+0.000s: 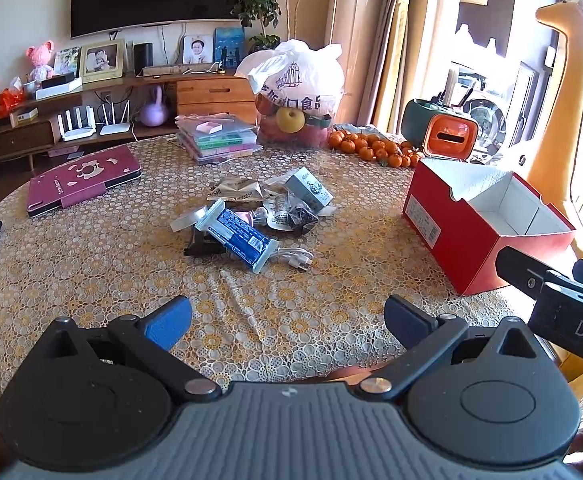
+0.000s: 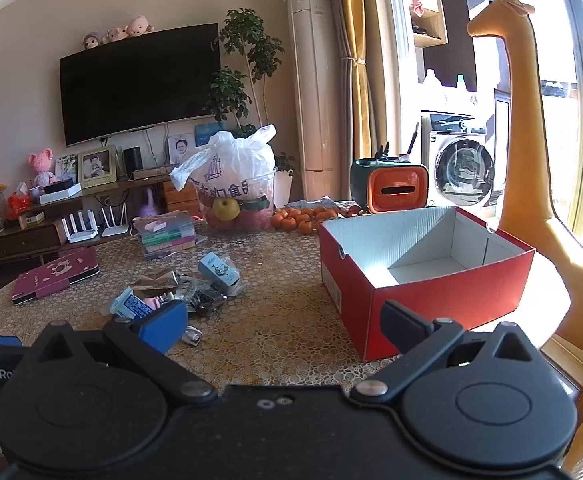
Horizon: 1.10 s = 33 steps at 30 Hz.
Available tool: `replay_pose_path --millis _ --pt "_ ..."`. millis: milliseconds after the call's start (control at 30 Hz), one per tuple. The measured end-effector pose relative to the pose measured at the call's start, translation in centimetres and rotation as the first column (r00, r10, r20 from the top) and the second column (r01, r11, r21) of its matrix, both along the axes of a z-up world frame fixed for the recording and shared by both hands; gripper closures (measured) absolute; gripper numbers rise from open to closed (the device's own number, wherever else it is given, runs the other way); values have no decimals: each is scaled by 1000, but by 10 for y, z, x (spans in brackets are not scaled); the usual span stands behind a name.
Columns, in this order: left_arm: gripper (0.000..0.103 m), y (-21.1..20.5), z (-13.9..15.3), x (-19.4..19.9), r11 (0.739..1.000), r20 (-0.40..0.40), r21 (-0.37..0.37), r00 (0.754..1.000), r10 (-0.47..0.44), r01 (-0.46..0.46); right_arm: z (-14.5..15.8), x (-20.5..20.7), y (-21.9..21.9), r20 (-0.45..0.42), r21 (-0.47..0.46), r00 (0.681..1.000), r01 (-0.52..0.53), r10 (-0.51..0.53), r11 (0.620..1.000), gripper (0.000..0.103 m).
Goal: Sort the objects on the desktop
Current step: 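Grasp the white USB cable with the right tool while the left tool grasps the clear tape roll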
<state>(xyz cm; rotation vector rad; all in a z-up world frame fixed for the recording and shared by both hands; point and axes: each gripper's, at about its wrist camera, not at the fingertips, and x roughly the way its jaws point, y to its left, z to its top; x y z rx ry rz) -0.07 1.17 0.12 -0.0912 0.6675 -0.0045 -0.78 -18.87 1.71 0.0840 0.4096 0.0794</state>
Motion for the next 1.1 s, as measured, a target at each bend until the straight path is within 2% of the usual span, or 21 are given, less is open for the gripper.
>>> replay_pose_path --millis 167,400,600,700,900,1100 --pt "0 2 -1 5 1000 -5 0 1000 -20 20 0 6 -1 -10 25 1000 -29 29 999 0" --pt "0 5 -2 11 999 13 11 999 -38 38 2 18 1 -19 -9 998 -59 58 998 0" --pt "0 18 -9 23 1000 12 7 1000 -22 22 3 32 5 -7 -25 992 -126 126 992 0" --pt "0 29 -13 32 1000 14 0 1000 -4 4 -2 41 8 -25 -35 987 -157 156 987 0" --pt "0 47 -23 54 999 20 33 1000 12 -13 -16 59 15 -53 -73 980 -196 192 978 0" --pt "0 55 -30 77 999 37 48 999 -15 14 -33 78 25 -68 -117 968 -247 240 962 0"
